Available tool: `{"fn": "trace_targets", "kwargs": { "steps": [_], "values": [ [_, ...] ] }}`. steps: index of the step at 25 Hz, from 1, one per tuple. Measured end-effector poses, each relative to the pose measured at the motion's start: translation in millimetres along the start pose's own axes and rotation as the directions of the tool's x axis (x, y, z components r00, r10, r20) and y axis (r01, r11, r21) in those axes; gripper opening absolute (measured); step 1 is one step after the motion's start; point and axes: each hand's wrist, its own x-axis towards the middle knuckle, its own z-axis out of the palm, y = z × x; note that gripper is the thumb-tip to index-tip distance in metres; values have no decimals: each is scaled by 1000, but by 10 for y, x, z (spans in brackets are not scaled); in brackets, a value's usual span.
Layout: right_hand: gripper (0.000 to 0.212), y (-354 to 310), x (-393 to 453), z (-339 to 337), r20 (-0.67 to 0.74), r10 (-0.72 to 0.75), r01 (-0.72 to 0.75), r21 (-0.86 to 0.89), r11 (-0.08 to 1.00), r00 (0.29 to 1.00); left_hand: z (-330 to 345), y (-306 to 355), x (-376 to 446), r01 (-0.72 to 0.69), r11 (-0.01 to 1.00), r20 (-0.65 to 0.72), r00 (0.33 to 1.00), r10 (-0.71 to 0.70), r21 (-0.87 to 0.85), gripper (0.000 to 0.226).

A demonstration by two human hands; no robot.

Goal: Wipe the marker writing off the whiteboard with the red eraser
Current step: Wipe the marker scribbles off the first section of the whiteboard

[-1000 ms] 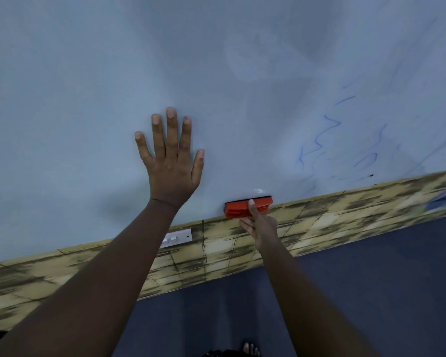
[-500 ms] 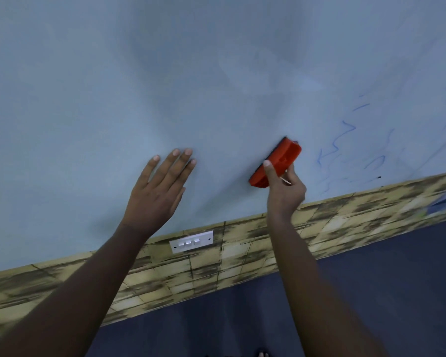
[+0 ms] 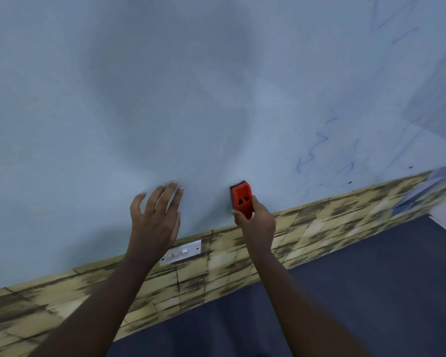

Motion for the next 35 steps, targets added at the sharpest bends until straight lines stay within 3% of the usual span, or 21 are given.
{"fn": "trace_targets", "kwargs": {
  "steps": [2,5,9,13,16,19,22,25,28,30,32,35],
  "values": [
    [29,55,213,-176,-49,100,-84,249,965,994,23,183,148,-16,1000,9,1000,16,-10,61],
    [13,179,588,-339,80,385,-327,699,636,919,81,479,444,-53,998,4,999,53,-36,57],
    [11,557,876,-473,196,484,-445,758,477,853,223,964,970,-105,994,-24,994,106,19,54],
    [21,1186,1222,-639,411,603,-626,755,196,684,371,1494,1653,-41,999,-183,982,47,35,53],
    [27,1654,1424,-750,480,590,-663,737,130,649,564,1739,1942,11,997,-267,964,11,81,62],
    [32,2015,1572,-821,513,593,-683,726,86,620,800,1796,1920,12,988,-270,962,32,157,71],
    [26,2285,1646,-779,520,602,-713,690,123,607,905,1774,1896,11,978,-277,960,49,210,73],
    [19,2347,1621,-724,477,604,-695,694,186,639,910,1802,1917,13,978,-281,959,48,210,75],
    [41,2218,1724,-805,259,637,-526,805,273,726,908,1818,1903,20,980,-257,966,32,200,75],
    [46,2080,1902,-960,75,583,-393,806,443,809,917,1852,1887,35,982,-249,968,12,184,74],
    [52,1843,1989,-1094,-86,431,-252,704,664,898,932,1906,1877,62,983,-255,967,-16,171,74],
    [60,1439,1733,-1030,-159,141,-53,460,886,977,941,2013,1880,100,990,-253,965,-72,102,74]
  ]
}}
